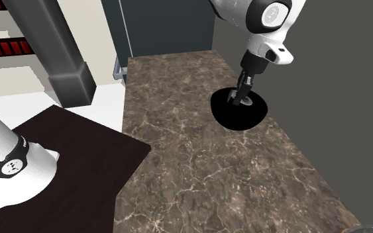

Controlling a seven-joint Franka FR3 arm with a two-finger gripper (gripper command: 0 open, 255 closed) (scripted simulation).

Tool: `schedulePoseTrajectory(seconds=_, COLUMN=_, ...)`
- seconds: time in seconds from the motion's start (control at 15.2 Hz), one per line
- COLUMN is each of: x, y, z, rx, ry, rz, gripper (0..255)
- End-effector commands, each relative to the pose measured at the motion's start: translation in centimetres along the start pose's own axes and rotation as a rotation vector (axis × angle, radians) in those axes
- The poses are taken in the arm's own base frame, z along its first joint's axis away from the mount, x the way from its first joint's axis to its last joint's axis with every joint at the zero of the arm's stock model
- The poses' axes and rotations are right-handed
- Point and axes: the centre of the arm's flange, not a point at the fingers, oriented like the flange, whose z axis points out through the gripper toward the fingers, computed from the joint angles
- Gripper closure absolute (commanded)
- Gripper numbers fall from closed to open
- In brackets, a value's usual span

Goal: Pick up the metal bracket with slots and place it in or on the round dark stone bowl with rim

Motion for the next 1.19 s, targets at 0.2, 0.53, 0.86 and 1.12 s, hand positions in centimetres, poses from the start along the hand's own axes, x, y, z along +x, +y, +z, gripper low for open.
schedulePoseTrajectory(seconds=0.2, x=0.0, y=0.0, z=0.0, rx=0.0, ry=0.0, rz=0.0, gripper=0)
schedulePoseTrajectory(seconds=0.53, x=0.0, y=0.0, z=-2.6, rx=0.0, ry=0.0, rz=0.0, gripper=0)
schedulePoseTrajectory(seconds=0.86, x=0.0, y=0.0, z=-5.0, rx=0.0, ry=0.0, rz=0.0, gripper=0)
schedulePoseTrajectory(seconds=1.12, x=0.0, y=0.0, z=-5.0, rx=0.0, ry=0.0, rz=0.0, gripper=0)
